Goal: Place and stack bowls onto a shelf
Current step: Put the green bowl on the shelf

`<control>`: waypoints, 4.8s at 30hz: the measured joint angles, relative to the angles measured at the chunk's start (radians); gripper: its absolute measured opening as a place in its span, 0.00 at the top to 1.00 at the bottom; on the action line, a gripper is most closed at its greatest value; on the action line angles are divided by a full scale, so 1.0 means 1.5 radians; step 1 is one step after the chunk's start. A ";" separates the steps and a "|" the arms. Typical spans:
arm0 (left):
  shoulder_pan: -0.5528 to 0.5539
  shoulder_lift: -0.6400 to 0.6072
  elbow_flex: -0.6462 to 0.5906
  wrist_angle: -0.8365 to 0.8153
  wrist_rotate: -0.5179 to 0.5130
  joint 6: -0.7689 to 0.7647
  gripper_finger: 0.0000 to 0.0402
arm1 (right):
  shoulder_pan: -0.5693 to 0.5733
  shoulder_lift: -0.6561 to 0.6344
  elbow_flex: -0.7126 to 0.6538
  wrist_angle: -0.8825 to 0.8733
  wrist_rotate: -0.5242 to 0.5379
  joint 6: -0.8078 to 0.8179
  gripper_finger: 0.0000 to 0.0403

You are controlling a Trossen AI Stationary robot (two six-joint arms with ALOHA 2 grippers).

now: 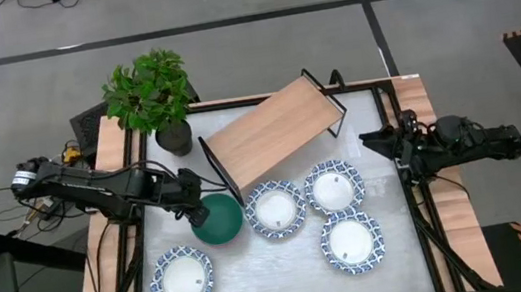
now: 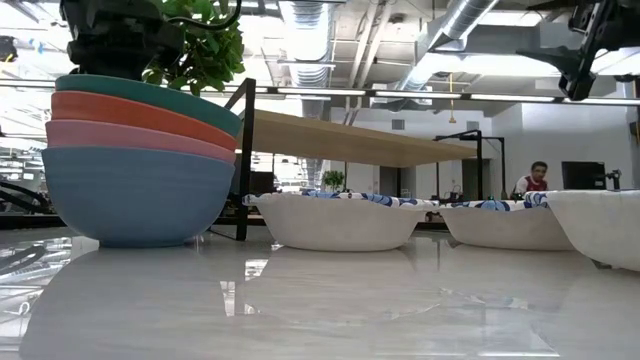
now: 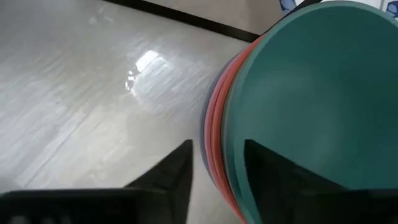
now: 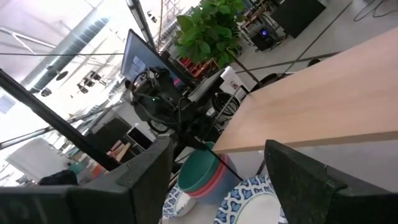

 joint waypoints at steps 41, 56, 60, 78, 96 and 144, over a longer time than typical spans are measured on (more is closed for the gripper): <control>0.088 0.022 0.272 0.123 -0.125 -0.046 1.00 | 0.000 0.000 0.000 -0.055 0.000 0.000 0.30; 0.234 0.289 0.502 0.003 -0.025 0.093 1.00 | 0.000 0.000 0.000 -0.087 0.000 0.000 0.30; 0.258 0.346 0.556 -0.021 -0.025 0.122 1.00 | 0.000 0.000 0.000 -0.087 0.000 0.000 0.30; 0.311 0.429 0.575 -0.009 -0.025 0.145 0.98 | 0.000 0.000 0.000 -0.089 0.000 0.000 0.30; 0.306 0.426 0.585 0.022 -0.058 0.262 0.78 | 0.000 0.000 0.000 -0.084 0.000 0.000 0.30; 0.066 0.179 0.585 -0.201 -0.003 0.211 0.51 | 0.008 0.708 0.268 0.058 -0.040 -0.304 0.96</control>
